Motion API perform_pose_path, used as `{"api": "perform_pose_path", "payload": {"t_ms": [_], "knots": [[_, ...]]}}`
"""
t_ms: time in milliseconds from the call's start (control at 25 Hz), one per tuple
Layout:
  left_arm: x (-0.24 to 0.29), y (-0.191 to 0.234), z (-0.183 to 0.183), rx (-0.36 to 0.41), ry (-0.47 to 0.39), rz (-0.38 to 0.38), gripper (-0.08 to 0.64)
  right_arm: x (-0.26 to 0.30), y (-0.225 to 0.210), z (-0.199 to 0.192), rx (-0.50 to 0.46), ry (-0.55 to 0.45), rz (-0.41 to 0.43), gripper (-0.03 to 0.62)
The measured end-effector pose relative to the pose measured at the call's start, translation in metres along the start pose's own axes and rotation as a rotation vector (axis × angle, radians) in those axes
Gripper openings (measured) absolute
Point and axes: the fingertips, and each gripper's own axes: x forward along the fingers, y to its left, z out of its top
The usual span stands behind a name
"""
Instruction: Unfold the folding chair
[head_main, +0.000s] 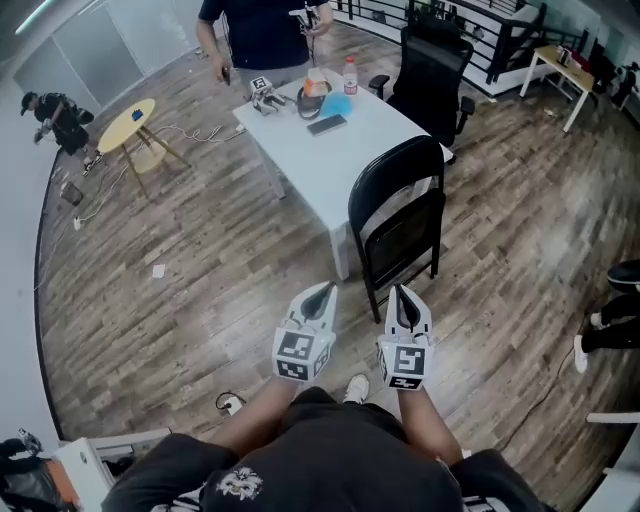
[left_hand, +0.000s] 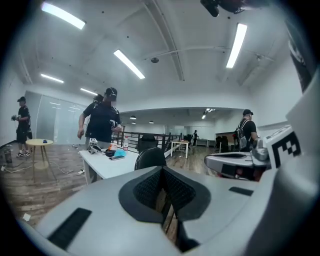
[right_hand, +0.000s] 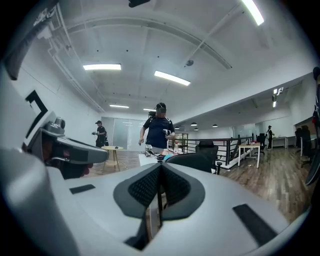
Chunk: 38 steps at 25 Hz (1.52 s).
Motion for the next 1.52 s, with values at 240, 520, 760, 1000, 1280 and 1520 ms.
{"api": "perform_pose_path", "payload": {"t_ms": [240, 520, 760, 1000, 1280, 1520], "knots": [[0.047, 0.012, 0.019, 0.011, -0.005, -0.028, 0.005, 0.035, -0.022, -0.003, 0.029, 0.029, -0.036, 0.015], [0.125, 0.018, 0.041, 0.028, -0.038, -0.133, 0.005, 0.084, -0.057, -0.001, 0.047, 0.038, -0.106, 0.015], [0.203, 0.046, 0.065, 0.051, -0.008, -0.224, 0.005, 0.146, -0.085, 0.006, 0.091, 0.068, -0.200, 0.015], [0.281, 0.083, 0.071, 0.106, 0.081, -0.280, 0.006, 0.214, -0.104, -0.016, 0.078, 0.149, -0.289, 0.015], [0.354, 0.122, 0.077, 0.120, 0.205, -0.354, 0.006, 0.277, -0.132, -0.037, 0.096, 0.202, -0.441, 0.015], [0.388, 0.125, 0.079, 0.148, 0.277, -0.420, 0.137, 0.299, -0.148, -0.059, 0.126, 0.278, -0.523, 0.024]]}}
